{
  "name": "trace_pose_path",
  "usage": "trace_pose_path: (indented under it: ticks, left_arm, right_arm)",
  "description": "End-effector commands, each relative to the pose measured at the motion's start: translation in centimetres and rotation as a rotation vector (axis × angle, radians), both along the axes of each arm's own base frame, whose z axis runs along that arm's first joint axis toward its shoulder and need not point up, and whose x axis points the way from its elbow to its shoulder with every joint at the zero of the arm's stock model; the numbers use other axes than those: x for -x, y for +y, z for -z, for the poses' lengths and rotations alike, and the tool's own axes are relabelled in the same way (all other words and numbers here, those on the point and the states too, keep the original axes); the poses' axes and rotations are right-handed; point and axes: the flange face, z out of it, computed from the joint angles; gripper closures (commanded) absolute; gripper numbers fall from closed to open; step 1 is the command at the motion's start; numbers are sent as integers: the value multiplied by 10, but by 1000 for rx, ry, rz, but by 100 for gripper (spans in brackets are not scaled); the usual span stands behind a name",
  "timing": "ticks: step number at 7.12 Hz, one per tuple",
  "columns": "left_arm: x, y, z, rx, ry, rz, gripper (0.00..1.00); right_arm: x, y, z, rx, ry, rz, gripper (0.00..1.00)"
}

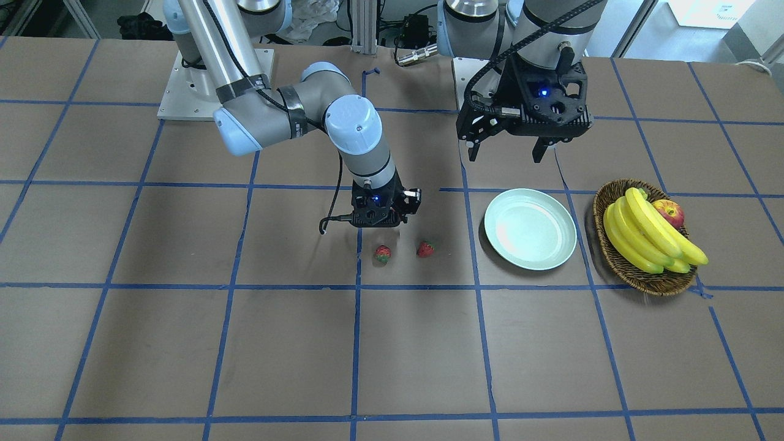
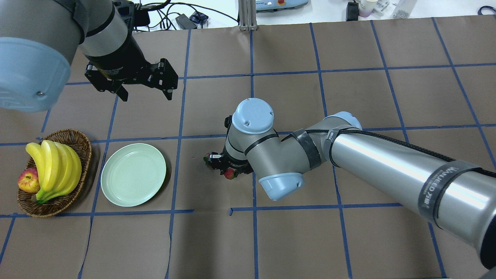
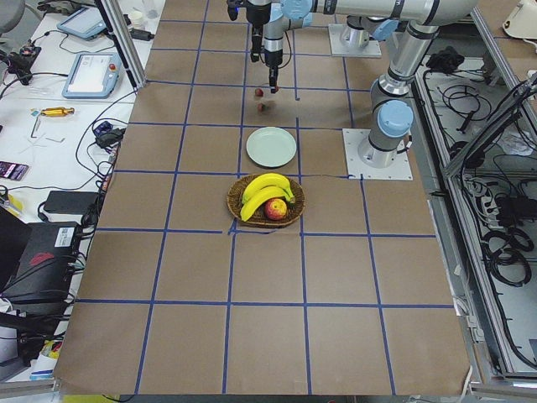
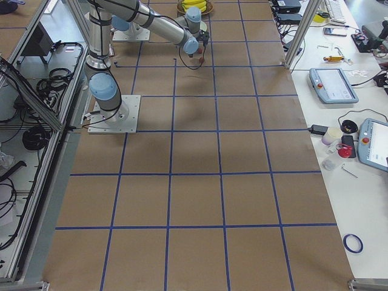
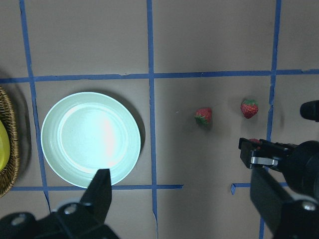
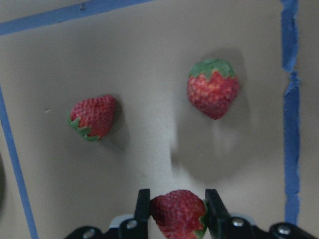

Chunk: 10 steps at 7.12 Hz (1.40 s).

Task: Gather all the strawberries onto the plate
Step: 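Carry the strawberry next to the other two and release it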

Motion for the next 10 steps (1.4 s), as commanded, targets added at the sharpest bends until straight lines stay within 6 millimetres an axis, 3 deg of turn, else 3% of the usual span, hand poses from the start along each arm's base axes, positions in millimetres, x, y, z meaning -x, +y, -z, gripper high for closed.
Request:
trace_pose_path:
  ticks: [1, 2, 3, 4, 5, 6, 7, 8, 9, 10]
  left_arm:
    - [0, 0, 0, -1, -1, 0, 0]
    - [0, 0, 0, -1, -1, 0, 0]
    - [-1, 0, 0, -1, -1, -2, 0]
    - [-1, 0, 0, -1, -1, -2, 0]
    - [-1, 0, 0, 1, -2, -2, 0]
    - [-1, 0, -1, 2, -2, -2, 0]
    - [-2, 0, -2, 4, -2, -3, 0]
    - [-2, 0, -2, 4, -2, -3, 0]
    - [-3, 1, -3, 5, -2, -5, 0]
    - [-3, 1, -3, 5, -2, -3, 0]
  right_arm:
    - [-10, 3, 14, -22, -28, -14, 13]
    - [-10, 2, 10, -11, -30, -21, 0]
    - [-7, -2, 0, 14, -18, -22, 0]
    - [4, -3, -43, 67, -42, -2, 0]
    - [39, -15, -78, 86, 5, 59, 0]
    - [76, -25, -100, 67, 55, 45, 0]
    - [102, -31, -145, 70, 79, -3, 0]
    - [131, -40, -190, 76, 229, -85, 0]
    - [159, -52, -222, 52, 340, -94, 0]
    - [176, -66, -248, 76, 338, -52, 0]
